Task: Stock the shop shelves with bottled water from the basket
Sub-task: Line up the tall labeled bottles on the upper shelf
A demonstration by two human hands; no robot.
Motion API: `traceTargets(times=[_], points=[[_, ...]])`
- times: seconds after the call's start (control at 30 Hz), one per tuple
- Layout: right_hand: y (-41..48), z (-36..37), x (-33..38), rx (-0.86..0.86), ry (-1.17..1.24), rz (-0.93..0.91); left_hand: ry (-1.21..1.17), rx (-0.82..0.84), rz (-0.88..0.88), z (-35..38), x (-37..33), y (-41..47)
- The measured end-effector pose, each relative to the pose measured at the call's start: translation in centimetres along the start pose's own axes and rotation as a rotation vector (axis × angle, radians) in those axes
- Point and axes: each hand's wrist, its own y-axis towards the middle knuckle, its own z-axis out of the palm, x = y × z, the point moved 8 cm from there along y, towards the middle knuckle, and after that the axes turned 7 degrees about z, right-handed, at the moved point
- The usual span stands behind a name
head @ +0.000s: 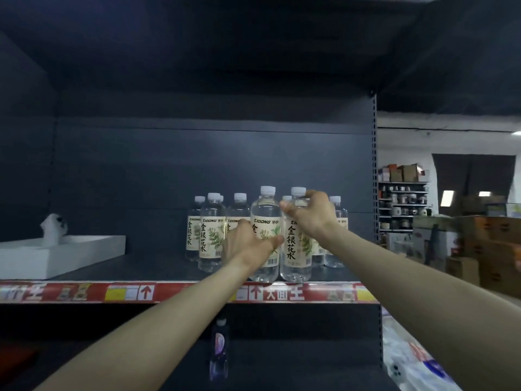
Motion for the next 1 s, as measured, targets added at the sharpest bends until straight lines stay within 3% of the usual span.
traceTargets(times=[0.4, 0.63, 0.77, 1.0], points=[[2.1, 1.8, -2.1, 0.045, -0.169, -0.02, 0.183, -0.054, 0.094, 1.8, 0.9, 0.3], [-2.3, 3.2, -5.1, 0.29, -0.25, 0.026, 0.065, -0.018, 0.066, 2.1, 2.7, -2.0], [-3.7, 3.7, -9.1, 0.26, -0.34, 0.006, 0.089, -0.06, 0.105, 2.1, 3.3, -2.9], [-2.3, 3.6, -11.1, 0.163, -0.449, -0.063, 0.35, -0.122, 0.14, 2.6, 2.8, -2.3]])
